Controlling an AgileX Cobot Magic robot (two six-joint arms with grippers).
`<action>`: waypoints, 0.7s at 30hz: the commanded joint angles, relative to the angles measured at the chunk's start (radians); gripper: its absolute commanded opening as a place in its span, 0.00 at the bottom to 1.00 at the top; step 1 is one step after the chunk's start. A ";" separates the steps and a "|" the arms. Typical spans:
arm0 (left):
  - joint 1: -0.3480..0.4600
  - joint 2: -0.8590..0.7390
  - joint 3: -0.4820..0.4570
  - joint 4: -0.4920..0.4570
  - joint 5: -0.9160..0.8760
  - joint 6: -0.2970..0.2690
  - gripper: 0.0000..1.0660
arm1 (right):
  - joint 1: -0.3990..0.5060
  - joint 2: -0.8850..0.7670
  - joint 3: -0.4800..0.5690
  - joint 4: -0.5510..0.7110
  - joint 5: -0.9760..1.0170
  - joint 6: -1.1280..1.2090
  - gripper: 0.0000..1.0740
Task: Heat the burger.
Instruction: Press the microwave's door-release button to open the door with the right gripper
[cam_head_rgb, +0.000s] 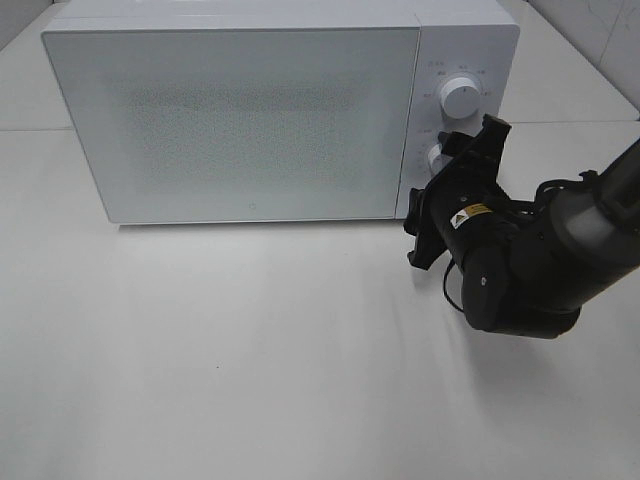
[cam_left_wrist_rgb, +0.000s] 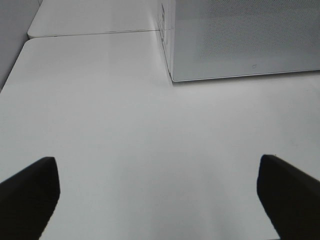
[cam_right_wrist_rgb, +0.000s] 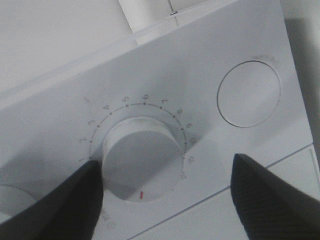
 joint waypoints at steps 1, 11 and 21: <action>0.001 -0.020 0.001 -0.002 -0.001 -0.005 0.98 | -0.014 -0.016 -0.012 -0.027 -0.037 0.001 0.66; 0.001 -0.020 0.001 -0.002 -0.001 -0.005 0.98 | -0.011 -0.059 0.059 -0.028 -0.036 0.017 0.66; 0.001 -0.020 0.001 -0.002 -0.001 -0.005 0.98 | 0.043 -0.124 0.123 -0.004 -0.029 0.009 0.66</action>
